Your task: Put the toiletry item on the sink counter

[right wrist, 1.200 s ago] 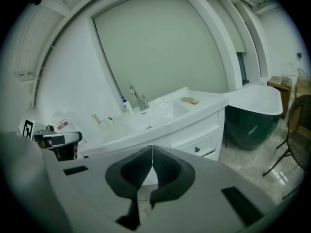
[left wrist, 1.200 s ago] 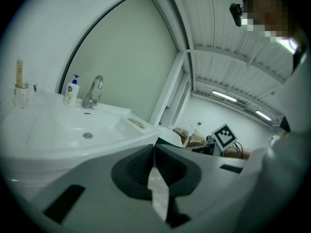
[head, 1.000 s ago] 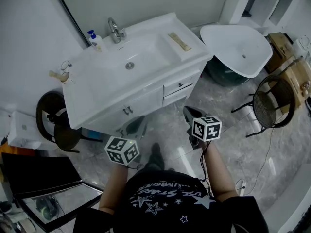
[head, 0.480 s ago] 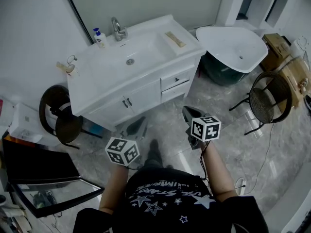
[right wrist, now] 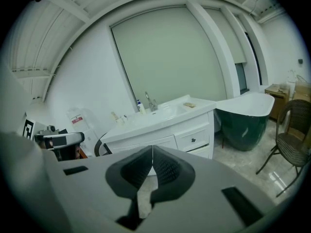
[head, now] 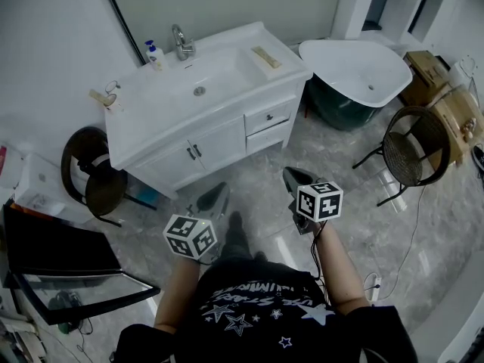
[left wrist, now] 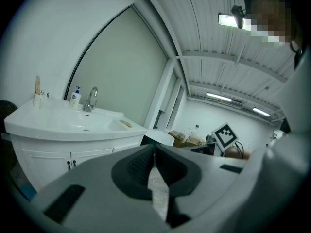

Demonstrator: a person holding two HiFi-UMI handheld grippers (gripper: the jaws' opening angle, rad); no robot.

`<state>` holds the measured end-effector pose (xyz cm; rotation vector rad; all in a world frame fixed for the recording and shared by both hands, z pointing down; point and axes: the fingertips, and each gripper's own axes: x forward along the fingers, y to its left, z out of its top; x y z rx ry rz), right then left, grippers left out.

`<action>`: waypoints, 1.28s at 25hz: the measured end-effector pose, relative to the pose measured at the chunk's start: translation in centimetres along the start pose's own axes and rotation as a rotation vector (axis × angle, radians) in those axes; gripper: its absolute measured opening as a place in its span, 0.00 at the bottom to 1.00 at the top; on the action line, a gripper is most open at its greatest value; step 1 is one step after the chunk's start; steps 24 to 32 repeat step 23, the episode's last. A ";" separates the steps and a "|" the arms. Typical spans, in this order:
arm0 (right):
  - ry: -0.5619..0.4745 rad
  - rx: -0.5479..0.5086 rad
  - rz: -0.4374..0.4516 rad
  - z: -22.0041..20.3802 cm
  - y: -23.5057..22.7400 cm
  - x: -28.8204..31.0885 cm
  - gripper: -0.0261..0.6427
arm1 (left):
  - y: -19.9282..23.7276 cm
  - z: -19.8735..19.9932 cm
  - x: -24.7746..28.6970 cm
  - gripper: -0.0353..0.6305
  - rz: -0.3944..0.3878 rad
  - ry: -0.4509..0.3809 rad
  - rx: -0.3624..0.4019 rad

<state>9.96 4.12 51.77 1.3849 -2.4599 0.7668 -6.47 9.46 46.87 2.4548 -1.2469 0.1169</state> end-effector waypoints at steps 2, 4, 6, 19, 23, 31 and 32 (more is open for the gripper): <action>0.006 0.000 0.003 -0.5 0.0 -0.6 0.06 | -0.7 -0.4 -0.2 0.09 0.000 0.006 -0.002; 0.012 0.002 0.005 -0.9 0.0 -1.1 0.06 | -1.3 -0.6 -0.4 0.09 -0.001 0.011 0.002; 0.014 0.006 0.005 -1.2 -0.2 -1.6 0.06 | -1.9 -0.6 -0.6 0.09 -0.002 0.014 0.008; 0.003 0.014 0.007 -1.8 1.3 -2.3 0.06 | -2.7 -0.5 -1.1 0.09 -0.025 0.029 0.025; 0.007 0.009 -0.003 -1.8 2.2 -2.1 0.06 | -2.8 -0.8 -1.8 0.09 -0.048 0.048 0.042; 0.007 0.009 -0.003 -1.8 2.2 -2.1 0.06 | -2.8 -0.8 -1.8 0.09 -0.048 0.048 0.042; 0.007 0.009 -0.003 -1.8 2.2 -2.1 0.06 | -2.8 -0.8 -1.8 0.09 -0.048 0.048 0.042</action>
